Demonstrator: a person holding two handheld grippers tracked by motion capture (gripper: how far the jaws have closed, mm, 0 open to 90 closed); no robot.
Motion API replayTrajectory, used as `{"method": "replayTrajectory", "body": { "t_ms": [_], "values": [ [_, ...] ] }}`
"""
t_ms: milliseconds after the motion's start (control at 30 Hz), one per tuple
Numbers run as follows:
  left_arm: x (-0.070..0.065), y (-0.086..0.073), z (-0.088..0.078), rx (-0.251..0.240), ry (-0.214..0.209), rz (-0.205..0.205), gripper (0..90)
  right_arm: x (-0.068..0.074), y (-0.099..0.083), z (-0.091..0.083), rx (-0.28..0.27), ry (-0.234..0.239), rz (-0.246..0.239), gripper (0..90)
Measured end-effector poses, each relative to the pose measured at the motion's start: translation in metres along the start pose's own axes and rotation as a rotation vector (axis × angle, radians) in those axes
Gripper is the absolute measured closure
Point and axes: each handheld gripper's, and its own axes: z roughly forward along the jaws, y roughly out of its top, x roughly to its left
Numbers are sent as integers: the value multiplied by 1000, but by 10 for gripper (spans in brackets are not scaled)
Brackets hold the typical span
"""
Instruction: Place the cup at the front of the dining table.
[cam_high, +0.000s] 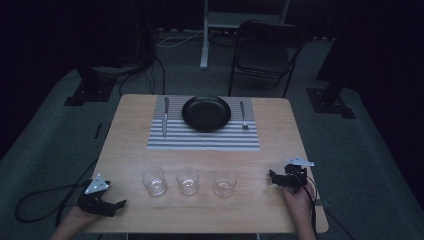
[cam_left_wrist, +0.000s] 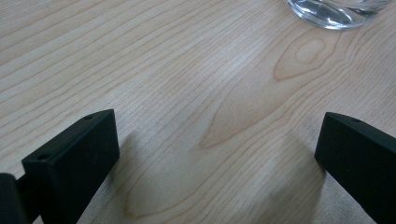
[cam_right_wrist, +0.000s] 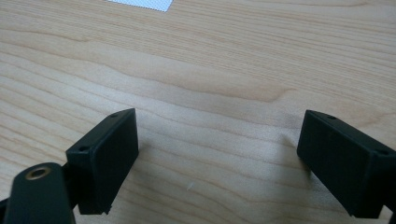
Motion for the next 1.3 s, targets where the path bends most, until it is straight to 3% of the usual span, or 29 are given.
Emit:
{"method": "replayTrajectory", "body": {
  "t_ms": [400, 600, 900, 1300],
  "values": [
    [3, 0, -3, 22, 18, -19, 2, 0, 0, 0, 0, 1, 0, 121],
    [2, 0, -3, 21, 9, 3, 2, 0, 0, 0, 0, -1, 1, 121],
    [-8, 9, -5, -24, -71, 15, 40, 0, 0, 0, 0, -1, 1, 121],
    [-27, 23, 5, -35, -100, 76, 40, 0, 0, 0, -1, -1, 1, 121]
  ]
}}
